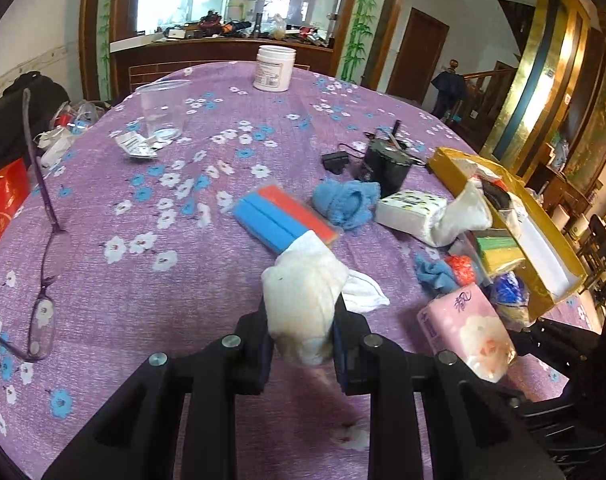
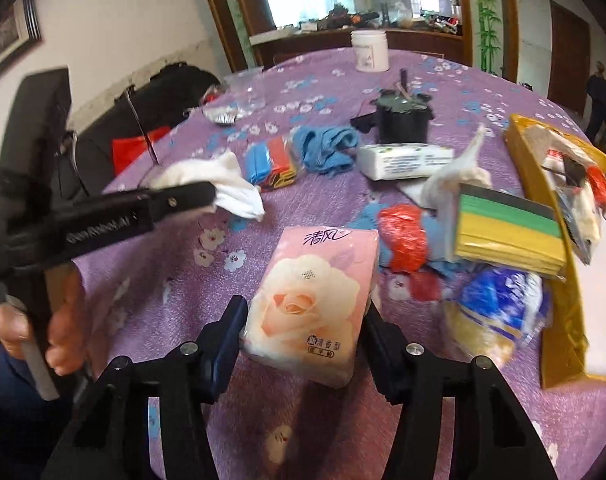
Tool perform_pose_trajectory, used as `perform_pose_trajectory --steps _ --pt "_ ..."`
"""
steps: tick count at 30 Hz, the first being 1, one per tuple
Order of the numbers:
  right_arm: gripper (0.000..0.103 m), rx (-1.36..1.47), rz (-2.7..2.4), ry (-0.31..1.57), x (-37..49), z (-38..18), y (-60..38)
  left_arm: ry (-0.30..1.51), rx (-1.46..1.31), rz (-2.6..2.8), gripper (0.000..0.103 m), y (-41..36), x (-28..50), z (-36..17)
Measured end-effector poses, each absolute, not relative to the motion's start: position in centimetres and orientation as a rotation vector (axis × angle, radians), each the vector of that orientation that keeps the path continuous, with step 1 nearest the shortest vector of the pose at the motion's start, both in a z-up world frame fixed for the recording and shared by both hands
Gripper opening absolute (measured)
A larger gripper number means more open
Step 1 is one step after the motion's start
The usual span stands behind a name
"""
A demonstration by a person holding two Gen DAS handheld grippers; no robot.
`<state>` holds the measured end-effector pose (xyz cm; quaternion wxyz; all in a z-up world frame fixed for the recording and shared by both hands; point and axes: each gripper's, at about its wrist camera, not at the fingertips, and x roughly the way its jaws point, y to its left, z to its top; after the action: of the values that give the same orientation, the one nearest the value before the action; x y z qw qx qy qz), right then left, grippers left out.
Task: Organize soft objects
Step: 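Carry the white cloth and pink tissue pack over the yellow tray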
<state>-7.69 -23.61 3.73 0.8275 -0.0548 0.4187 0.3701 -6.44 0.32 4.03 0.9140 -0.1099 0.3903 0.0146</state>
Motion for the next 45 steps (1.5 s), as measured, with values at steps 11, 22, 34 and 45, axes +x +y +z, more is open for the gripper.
perform_pose_trajectory --steps 11,22,34,45 --pt "0.06 -0.043 0.809 0.855 -8.2 5.0 -25.4 0.788 -0.191 -0.012 0.023 -2.0 -6.5 5.0" --pt "0.06 0.057 0.78 0.809 -7.3 6.7 -28.8 0.777 -0.172 -0.071 0.023 -4.3 -5.6 6.4" --pt "0.06 0.175 0.674 0.758 -5.3 8.1 -34.9 0.786 -0.129 -0.185 0.023 -9.5 -3.1 7.8" --pt "0.06 0.266 0.506 0.726 -3.1 8.0 -42.3 0.807 -0.059 -0.334 0.023 -17.3 -0.5 8.8"
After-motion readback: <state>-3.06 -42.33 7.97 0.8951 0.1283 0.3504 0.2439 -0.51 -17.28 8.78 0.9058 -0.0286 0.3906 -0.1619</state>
